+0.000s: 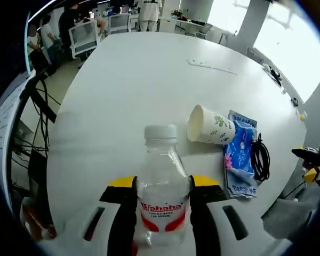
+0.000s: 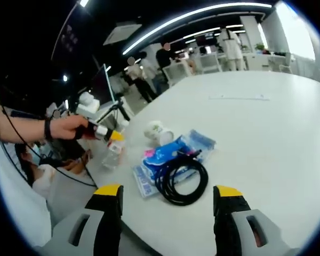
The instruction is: Arrange the tabletop items into an orderly group along one side of the table until the central work area is clear of visible clutter.
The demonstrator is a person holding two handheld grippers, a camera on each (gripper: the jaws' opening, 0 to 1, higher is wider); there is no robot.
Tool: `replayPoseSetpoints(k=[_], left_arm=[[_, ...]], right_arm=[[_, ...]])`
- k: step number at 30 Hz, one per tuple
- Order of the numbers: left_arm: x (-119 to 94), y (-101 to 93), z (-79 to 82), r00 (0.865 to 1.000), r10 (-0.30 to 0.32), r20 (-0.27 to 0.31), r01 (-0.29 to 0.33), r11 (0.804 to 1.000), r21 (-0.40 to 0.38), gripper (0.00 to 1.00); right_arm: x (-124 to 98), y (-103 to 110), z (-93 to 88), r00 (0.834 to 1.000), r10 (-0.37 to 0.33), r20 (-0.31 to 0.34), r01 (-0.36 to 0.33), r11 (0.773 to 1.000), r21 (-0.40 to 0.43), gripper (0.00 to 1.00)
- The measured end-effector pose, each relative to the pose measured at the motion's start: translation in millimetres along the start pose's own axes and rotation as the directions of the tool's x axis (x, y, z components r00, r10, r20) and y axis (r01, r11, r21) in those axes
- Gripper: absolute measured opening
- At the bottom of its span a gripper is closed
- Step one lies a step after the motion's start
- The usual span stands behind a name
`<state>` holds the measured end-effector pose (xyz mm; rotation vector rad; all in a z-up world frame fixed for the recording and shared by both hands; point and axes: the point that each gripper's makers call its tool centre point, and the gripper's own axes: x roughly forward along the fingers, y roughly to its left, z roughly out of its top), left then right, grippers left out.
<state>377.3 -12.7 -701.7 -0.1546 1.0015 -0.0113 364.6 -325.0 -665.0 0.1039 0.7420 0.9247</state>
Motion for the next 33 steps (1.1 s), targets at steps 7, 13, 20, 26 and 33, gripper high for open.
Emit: replayPoseSetpoints(k=[7,13,20,26,33], left_arm=[[-13.2,-3.0,6.7,0.999,0.008,0.054,-0.010,1.000,0.022,0.37],[-26.2,-4.5,4.8,0.996,0.021,0.082,-0.023,0.999,0.029,0.37],[-39.0,-5.2,2.1,0.990,0.036,0.133,-0.044,0.997,0.057,0.37],[-44.8,-5.9,-9.4,0.988,0.050,0.144,-0.059,0.997,0.057,0.37],[-48.2,-8.2,-15.3,0.984,0.065,0.167,-0.079,0.994,0.080,0.37]], right_arm=[[-1.3,1.3,-3.4,1.000,-0.004,0.000,0.004,1.000,-0.009,0.70],[-0.7,6.8,-6.2,1.000,0.007,0.002,-0.007,1.000,-0.010,0.69],[1.1,10.8,-8.4,1.000,0.021,-0.010,-0.021,0.999,-0.024,0.69],[2.8,11.9,-8.1,0.999,0.031,-0.011,-0.031,0.999,-0.029,0.69],[0.6,14.8,-5.3,0.999,0.038,-0.010,-0.039,0.998,-0.044,0.69]])
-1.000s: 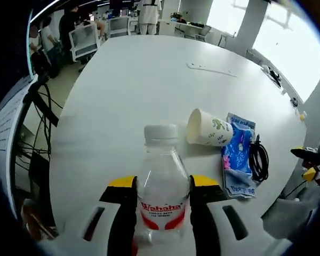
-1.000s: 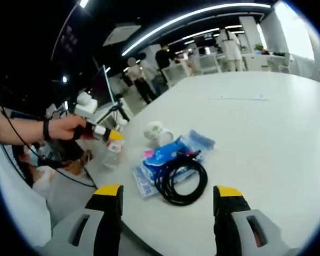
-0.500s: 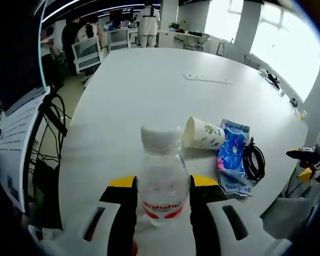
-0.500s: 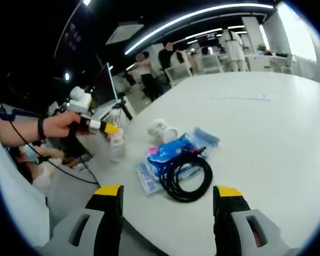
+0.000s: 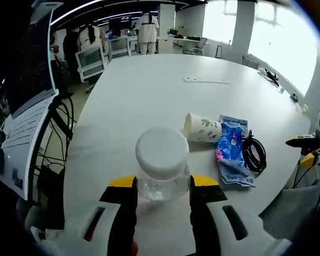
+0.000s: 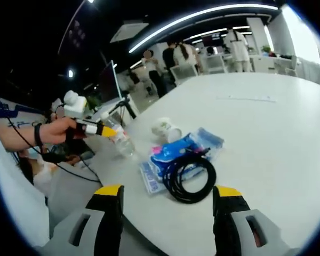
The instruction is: Arrange the tabletop items into an orderly group along one side of the table until the central work area is clear of visible clutter.
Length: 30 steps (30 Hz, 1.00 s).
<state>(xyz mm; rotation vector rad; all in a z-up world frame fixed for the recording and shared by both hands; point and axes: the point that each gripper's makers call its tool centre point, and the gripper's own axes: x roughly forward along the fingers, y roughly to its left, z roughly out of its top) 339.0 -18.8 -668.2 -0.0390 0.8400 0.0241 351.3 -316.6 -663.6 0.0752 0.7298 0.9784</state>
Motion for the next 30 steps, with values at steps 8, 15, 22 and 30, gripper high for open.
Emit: replayPoseSetpoints(k=[8,15,22,30], left_arm=[[-1.4,-1.2,0.6,0.999,0.023,0.028,-0.023,1.000,-0.008,0.37],[0.2,1.1,4.4,0.996,0.039,0.074,-0.035,0.998,-0.052,0.37],[4.8,0.9,5.9,0.991,0.058,0.124,-0.042,0.991,-0.126,0.38],[11.9,2.3,8.7,0.987,0.030,0.160,0.000,0.983,-0.183,0.39]], right_arm=[[-6.4,-1.6,-2.5,1.000,-0.002,-0.002,0.002,1.000,-0.003,0.69],[-9.0,-0.2,-6.6,1.000,0.004,-0.031,-0.005,1.000,-0.014,0.68],[-11.3,3.9,-9.3,0.998,0.011,-0.070,-0.014,0.999,-0.045,0.69],[-8.0,7.6,-13.3,0.996,0.003,-0.087,-0.007,0.999,-0.040,0.68]])
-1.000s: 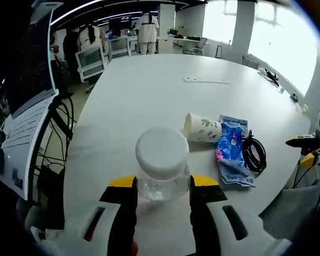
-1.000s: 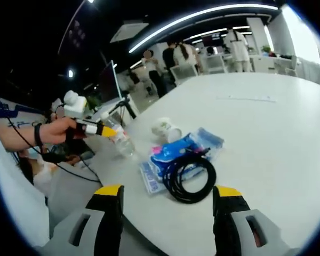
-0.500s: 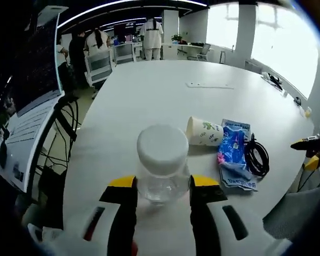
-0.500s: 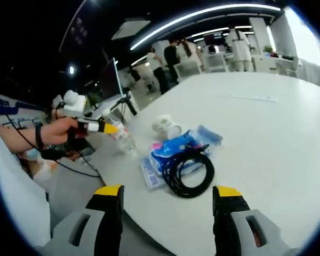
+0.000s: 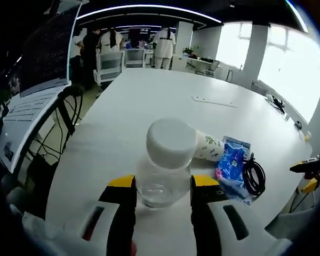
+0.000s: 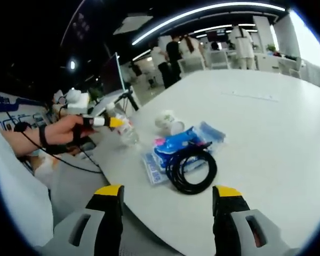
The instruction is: Arrange the tabletop items into an orderly group along one side of the table until the central work area is clear of visible clutter.
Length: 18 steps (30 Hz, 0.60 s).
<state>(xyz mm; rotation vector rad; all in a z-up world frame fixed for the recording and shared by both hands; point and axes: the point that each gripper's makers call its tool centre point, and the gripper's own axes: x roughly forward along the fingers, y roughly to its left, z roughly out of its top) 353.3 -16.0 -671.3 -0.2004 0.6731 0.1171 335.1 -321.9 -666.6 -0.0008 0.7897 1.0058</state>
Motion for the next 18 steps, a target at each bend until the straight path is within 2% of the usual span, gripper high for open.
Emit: replayPoseSetpoints(k=[18], left_arm=[[12.5,-1.6,-11.2,1.000,-0.007,-0.005,0.007,1.000,0.008,0.40]], right_arm=[[-0.7,1.5,-3.1,1.000,-0.025,0.004,0.025,0.999,0.028,0.67]])
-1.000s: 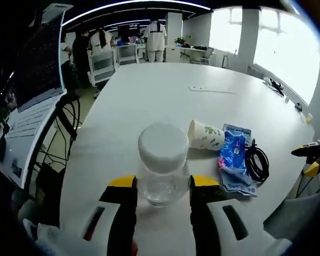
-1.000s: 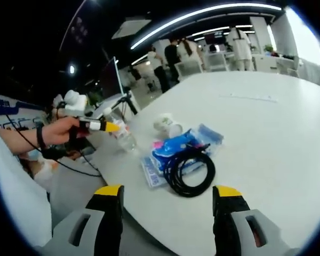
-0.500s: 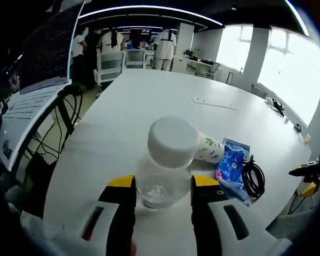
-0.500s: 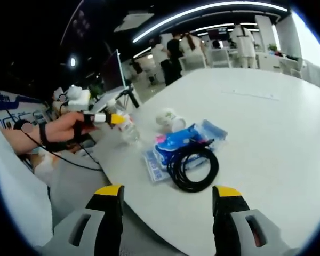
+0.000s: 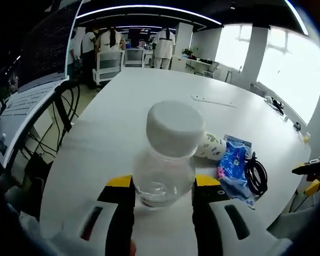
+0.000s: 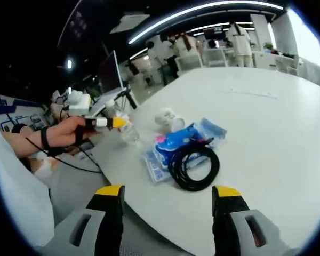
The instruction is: Arrange the tabletop items into an orderly group along one side of the table until the central work area is clear of visible clutter.
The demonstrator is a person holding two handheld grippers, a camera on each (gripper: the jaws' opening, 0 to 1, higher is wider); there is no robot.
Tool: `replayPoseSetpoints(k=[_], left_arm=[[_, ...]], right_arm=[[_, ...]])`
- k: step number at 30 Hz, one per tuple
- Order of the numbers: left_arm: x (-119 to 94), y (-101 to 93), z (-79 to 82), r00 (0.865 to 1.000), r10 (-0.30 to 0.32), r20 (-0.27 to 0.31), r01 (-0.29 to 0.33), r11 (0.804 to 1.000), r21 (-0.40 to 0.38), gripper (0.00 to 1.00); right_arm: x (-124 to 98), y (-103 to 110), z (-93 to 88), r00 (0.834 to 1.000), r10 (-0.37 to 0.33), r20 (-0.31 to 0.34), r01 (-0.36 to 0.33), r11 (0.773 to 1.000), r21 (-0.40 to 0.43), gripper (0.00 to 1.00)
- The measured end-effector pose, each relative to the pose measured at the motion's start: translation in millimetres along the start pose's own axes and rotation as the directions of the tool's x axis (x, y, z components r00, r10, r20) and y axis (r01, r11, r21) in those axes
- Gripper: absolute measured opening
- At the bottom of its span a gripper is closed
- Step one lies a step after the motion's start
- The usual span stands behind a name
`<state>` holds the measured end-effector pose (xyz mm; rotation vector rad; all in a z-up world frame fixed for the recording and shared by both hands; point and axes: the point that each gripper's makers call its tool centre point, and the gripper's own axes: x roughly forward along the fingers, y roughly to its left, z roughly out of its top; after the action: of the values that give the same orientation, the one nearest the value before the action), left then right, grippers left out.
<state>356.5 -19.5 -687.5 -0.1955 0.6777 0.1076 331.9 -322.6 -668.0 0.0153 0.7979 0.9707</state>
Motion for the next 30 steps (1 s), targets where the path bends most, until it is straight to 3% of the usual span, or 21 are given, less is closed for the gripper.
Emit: replayPoseSetpoints(k=[12,22,30], left_arm=[[4.0,-0.5,-4.6,1.000,-0.004,-0.016,0.004,1.000,-0.009,0.39],[26.7,8.3,18.7,1.000,-0.008,-0.017,0.008,1.000,0.007,0.39],[52.1,13.1,40.7,1.000,-0.013,-0.025,0.013,1.000,0.004,0.39]], right_arm=[[-0.7,0.5,-3.3,1.000,-0.017,-0.018,0.017,1.000,-0.001,0.70],[6.8,3.0,8.2,1.000,-0.017,-0.003,0.017,1.000,0.003,0.70],[6.1,3.4,6.4,1.000,-0.019,-0.004,0.019,1.000,0.018,0.70]])
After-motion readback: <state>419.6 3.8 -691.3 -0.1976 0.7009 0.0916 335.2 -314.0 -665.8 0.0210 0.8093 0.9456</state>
